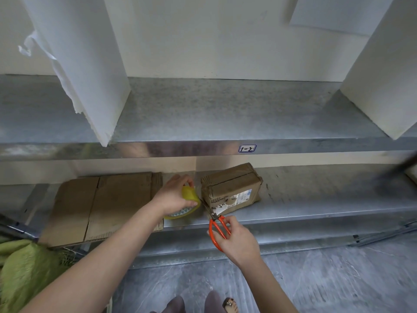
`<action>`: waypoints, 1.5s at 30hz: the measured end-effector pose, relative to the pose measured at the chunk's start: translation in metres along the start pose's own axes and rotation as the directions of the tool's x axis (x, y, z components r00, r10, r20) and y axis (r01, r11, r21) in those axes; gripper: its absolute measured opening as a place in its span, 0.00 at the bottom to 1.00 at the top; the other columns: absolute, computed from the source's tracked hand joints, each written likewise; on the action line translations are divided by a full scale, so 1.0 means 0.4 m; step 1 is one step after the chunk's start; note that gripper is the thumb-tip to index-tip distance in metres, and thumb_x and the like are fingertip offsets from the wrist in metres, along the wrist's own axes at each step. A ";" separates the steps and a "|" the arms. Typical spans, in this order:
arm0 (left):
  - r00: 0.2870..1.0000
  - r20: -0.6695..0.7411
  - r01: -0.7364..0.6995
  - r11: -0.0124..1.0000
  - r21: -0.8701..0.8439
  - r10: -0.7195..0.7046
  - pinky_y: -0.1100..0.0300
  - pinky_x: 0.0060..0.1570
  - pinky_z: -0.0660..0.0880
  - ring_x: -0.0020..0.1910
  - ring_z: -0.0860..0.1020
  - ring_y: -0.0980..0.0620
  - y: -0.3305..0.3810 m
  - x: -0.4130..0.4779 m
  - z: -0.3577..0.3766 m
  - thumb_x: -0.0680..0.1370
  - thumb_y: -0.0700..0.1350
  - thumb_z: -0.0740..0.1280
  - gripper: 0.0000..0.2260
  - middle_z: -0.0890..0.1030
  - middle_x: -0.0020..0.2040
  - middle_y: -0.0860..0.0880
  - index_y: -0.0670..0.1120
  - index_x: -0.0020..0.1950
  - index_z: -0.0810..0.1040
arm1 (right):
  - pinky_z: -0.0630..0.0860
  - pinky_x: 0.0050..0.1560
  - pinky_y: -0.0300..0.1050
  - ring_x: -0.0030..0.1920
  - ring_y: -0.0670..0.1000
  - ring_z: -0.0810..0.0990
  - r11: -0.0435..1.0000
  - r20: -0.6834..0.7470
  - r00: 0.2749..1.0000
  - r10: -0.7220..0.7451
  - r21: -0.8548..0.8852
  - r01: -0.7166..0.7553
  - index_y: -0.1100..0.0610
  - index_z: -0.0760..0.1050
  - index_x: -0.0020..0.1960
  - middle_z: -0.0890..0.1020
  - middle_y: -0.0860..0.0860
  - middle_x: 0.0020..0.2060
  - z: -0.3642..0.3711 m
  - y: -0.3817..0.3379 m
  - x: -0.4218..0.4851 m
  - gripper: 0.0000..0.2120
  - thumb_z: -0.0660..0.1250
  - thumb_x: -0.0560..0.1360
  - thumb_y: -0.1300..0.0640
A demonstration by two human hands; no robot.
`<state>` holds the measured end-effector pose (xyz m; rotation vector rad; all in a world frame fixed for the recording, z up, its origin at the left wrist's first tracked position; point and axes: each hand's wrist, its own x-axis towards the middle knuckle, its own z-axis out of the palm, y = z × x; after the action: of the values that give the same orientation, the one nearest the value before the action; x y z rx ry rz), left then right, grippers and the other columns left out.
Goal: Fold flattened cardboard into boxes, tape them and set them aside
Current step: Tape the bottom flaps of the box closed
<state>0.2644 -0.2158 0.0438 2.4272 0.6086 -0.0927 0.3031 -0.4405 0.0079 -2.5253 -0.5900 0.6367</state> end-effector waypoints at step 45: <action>0.967 -0.177 0.174 0.983 -0.062 -0.182 0.61 0.46 0.66 0.51 0.72 0.54 0.061 -0.041 0.060 0.66 0.54 0.77 0.22 0.72 0.52 0.53 0.56 0.54 0.72 | 0.72 0.61 0.56 0.69 0.56 0.70 0.749 -0.268 0.709 -0.652 -0.371 0.549 0.50 0.71 0.69 0.75 0.51 0.67 -0.282 0.269 0.236 0.24 0.56 0.76 0.41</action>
<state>0.2625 -0.2534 0.0417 2.3475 0.9009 0.0695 0.4689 -0.5159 0.0085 -2.3557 -1.3460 -0.2004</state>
